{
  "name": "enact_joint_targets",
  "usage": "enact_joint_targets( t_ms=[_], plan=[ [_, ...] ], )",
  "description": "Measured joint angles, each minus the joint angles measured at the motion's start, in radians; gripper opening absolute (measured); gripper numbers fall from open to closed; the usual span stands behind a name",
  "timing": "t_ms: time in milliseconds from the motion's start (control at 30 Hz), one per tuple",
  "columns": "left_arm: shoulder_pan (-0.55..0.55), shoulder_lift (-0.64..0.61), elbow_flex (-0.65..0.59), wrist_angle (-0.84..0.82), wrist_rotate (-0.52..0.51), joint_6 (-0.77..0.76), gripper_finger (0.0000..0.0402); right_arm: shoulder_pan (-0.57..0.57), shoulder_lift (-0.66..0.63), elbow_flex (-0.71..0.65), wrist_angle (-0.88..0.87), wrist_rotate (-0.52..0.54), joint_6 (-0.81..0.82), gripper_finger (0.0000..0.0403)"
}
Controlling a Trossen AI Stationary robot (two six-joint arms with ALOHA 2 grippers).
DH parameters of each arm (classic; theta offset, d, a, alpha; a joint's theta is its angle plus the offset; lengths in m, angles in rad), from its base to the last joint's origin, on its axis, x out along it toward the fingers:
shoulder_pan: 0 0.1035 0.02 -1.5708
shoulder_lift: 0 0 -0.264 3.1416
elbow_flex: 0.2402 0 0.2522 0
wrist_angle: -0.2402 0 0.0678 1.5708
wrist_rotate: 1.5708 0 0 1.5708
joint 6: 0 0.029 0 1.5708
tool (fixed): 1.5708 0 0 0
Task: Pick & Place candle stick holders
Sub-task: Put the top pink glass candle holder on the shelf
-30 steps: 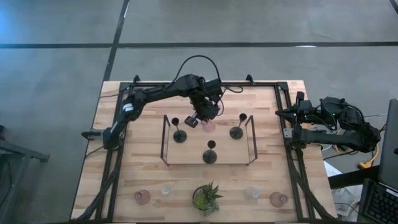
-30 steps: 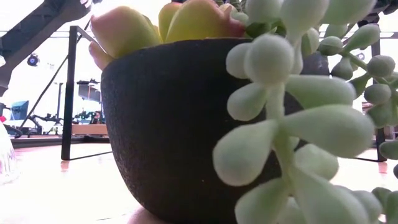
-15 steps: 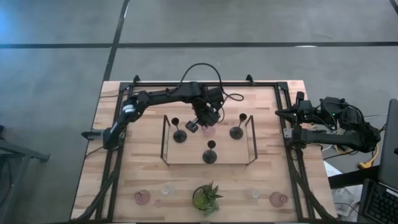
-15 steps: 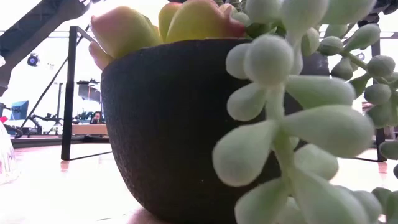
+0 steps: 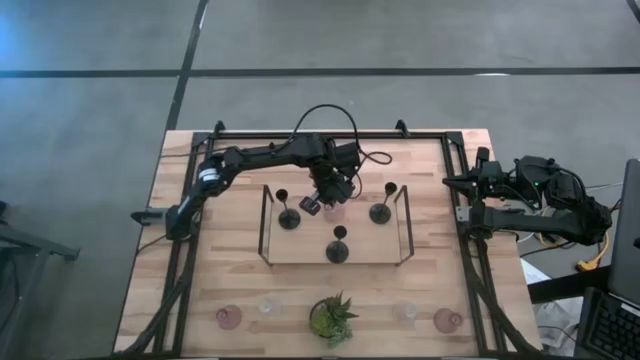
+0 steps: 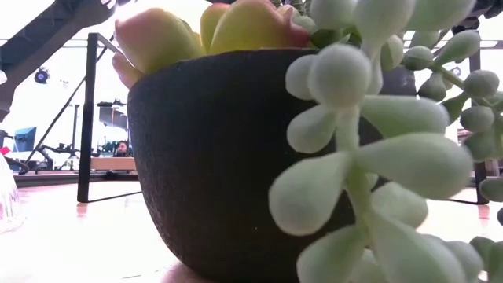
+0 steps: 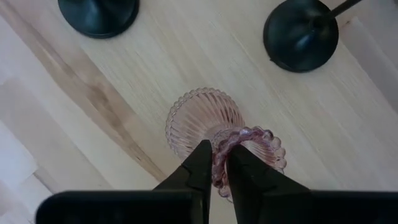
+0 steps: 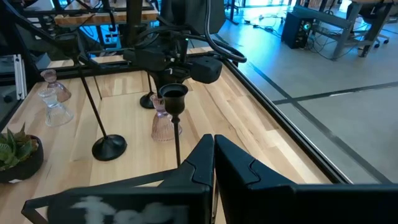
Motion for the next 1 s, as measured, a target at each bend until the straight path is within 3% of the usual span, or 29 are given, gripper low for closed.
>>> enact_joint_targets(
  t_ms=[1000],
  plan=[
    [-0.002,0.000,-0.001,0.044,-0.009,-0.110,0.0069,0.000,0.000,0.000,0.000,0.000,0.000,0.0008]
  ],
)
